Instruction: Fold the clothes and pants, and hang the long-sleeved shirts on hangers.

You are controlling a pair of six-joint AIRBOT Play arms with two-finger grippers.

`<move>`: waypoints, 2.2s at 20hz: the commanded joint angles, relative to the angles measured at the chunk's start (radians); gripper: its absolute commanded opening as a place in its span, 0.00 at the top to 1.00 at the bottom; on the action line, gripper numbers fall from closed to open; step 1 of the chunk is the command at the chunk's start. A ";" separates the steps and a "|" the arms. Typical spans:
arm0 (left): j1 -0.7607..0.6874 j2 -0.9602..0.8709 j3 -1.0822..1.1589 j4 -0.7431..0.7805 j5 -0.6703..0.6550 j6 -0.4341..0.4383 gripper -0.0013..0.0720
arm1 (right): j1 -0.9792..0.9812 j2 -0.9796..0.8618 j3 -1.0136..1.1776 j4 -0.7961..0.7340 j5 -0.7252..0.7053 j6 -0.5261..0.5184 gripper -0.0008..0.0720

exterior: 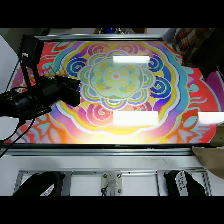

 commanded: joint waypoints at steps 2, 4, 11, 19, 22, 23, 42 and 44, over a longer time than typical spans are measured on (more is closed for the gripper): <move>0.001 0.000 0.000 0.000 -0.001 0.002 0.96 | -0.001 -0.023 0.002 -0.011 0.060 0.005 0.98; 0.001 0.000 0.000 0.000 -0.002 0.002 0.96 | -0.001 -0.024 0.002 -0.041 0.090 0.031 0.98; 0.000 0.000 0.000 0.000 -0.042 0.002 0.96 | -0.054 -0.027 0.002 -0.053 0.109 0.091 0.98; 0.000 0.000 0.000 0.000 -0.069 0.002 0.96 | -0.080 -0.069 0.016 0.032 0.123 0.069 0.98; 0.000 0.000 0.000 0.000 -0.068 0.002 0.96 | -0.080 -0.071 0.016 0.043 0.123 0.026 0.97; 0.000 0.000 0.000 0.000 -0.068 0.002 0.96 | -0.080 -0.071 0.016 0.043 0.122 0.026 0.97; 0.000 0.000 0.000 0.000 -0.068 0.002 0.96 | 0.235 0.118 0.016 0.427 0.363 -0.074 0.23; 0.000 0.000 0.000 0.000 -0.068 0.002 0.96 | 0.359 0.098 0.008 0.636 0.359 -0.255 0.23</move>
